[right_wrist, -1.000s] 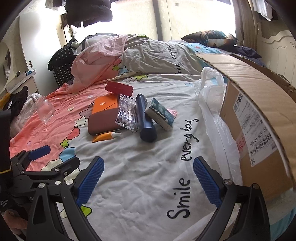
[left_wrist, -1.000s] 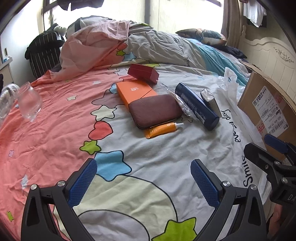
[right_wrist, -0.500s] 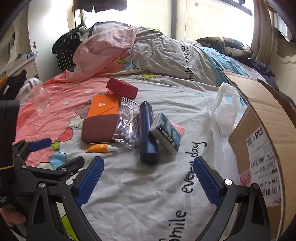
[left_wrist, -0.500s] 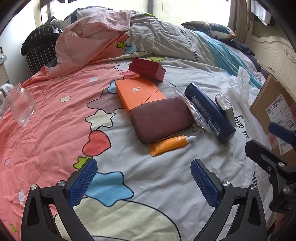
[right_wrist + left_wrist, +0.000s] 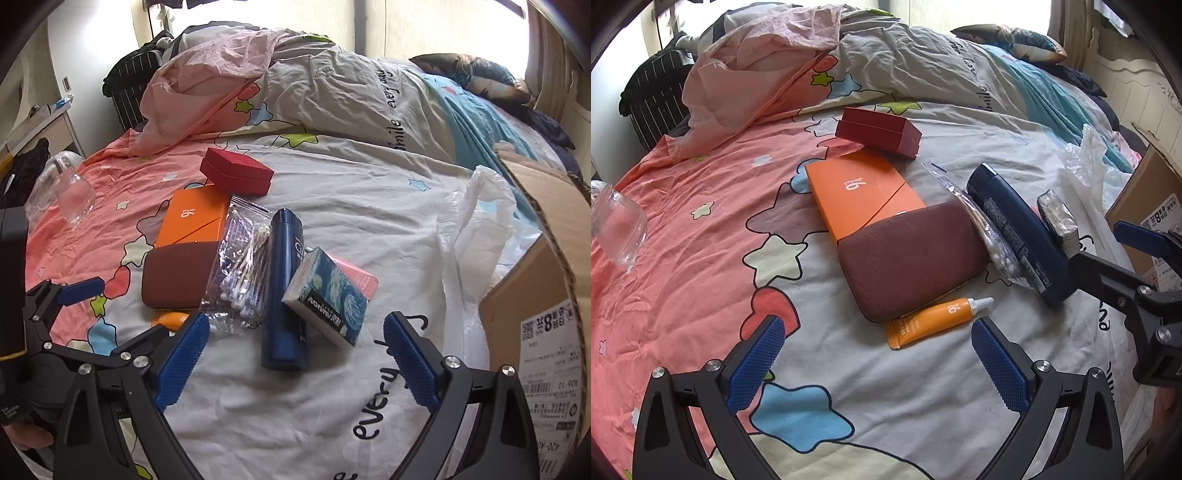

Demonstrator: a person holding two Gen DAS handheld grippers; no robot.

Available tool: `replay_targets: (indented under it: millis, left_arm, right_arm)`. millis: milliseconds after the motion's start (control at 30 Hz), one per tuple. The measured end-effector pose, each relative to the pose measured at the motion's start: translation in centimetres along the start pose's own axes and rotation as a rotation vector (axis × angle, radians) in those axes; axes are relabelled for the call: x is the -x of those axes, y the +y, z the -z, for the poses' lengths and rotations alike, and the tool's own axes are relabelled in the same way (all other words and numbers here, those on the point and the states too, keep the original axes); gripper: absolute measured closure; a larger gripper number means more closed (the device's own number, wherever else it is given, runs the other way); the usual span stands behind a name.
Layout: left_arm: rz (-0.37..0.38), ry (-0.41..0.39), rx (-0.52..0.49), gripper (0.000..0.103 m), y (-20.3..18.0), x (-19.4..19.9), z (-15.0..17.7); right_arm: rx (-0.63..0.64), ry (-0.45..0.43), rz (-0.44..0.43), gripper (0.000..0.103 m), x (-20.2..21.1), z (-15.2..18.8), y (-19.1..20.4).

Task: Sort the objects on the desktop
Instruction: 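Grasp the blue tissue pack with the right gripper while the left gripper approaches the orange tube, then lift the tissue pack with the right gripper while the left gripper grasps the orange tube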

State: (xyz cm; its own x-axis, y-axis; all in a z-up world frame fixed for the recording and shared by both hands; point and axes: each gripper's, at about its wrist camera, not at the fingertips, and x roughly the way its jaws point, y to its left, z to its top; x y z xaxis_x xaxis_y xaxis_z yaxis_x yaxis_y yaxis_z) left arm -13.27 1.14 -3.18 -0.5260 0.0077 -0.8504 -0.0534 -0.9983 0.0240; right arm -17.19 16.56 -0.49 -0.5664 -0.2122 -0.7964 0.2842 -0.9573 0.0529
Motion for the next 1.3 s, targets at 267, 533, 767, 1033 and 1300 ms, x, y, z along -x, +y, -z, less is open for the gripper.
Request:
replay_targets:
  millis: [267,533,767,1033,1300]
  left_arm:
    - [-0.001,0.016,-0.014,0.0,-0.2,-0.8,-0.7]
    - [0.025,0.027,-0.002,0.0,-0.4,-1.4,-1.3]
    - [0.034,0.031,0.014,0.0,-0.5,-1.6,-1.8]
    - [0.032,0.033,0.019,0.0,-0.2,-1.8,-1.9]
    - [0.028,0.023,0.014,0.0,-0.1,-1.6,-1.9]
  right_arm:
    - [0.003,0.063,-0.04,0.02,-2.4,-1.2,-0.5]
    - [-0.048,0.138,-0.084,0.02,-4.0,-1.4,-1.7]
    - [-0.089,0.162,-0.089,0.033,-5.4,-1.7,-3.1]
    - [-0.077,0.128,-0.098,0.057,-3.8,-1.5,-2.8]
    - [-0.023,0.072,-0.055,0.081,-1.8,-1.3,-1.4]
